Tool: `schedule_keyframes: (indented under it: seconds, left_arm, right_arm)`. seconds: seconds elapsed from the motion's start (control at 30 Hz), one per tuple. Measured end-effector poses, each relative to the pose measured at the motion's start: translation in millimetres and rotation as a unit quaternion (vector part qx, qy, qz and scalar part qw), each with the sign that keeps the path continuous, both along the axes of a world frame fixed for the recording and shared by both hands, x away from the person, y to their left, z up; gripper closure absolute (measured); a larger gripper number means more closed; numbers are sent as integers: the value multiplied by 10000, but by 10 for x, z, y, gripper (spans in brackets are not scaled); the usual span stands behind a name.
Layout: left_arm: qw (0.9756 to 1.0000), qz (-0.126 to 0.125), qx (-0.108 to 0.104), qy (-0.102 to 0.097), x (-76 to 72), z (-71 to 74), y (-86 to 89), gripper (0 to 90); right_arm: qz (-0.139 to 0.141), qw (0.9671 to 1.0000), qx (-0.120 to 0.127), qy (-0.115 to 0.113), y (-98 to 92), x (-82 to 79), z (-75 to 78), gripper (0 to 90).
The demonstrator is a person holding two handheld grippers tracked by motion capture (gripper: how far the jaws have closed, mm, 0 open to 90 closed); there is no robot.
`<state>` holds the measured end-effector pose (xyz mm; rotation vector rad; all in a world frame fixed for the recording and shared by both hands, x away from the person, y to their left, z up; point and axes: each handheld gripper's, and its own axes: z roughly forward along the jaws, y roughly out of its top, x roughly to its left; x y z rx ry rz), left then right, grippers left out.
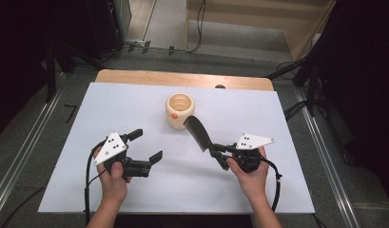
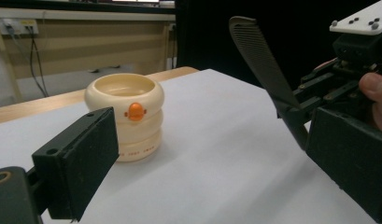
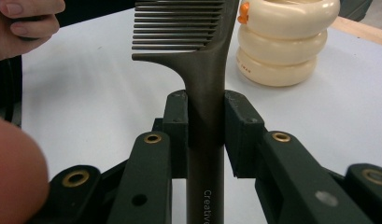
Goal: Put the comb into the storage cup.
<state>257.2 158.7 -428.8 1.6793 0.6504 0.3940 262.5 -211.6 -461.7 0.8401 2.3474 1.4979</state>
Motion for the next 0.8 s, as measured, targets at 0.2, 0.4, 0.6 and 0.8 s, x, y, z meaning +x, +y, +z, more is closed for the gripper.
schedule_keyframes:
  seconds: [0.2, 0.4, 0.6, 0.8]
  left_arm:
    - [9998, -170, -129, 50, 18, 18, -111, 23]
    - [9993, -334, -181, 63, 38, 52, -243, 23]
    - [9982, -538, -218, 115, 78, 73, -381, 23]
    - [9973, -688, -240, 133, 113, 126, -506, 23]
  right_arm:
    - [-3, 9999, 91, -98, 38, -20, -6, 710]
    - [13, 9997, 162, -171, 84, -35, -14, 710]
    - [72, 9995, 199, -230, 124, -52, -15, 710]
    - [102, 9993, 240, -283, 159, -70, -7, 710]
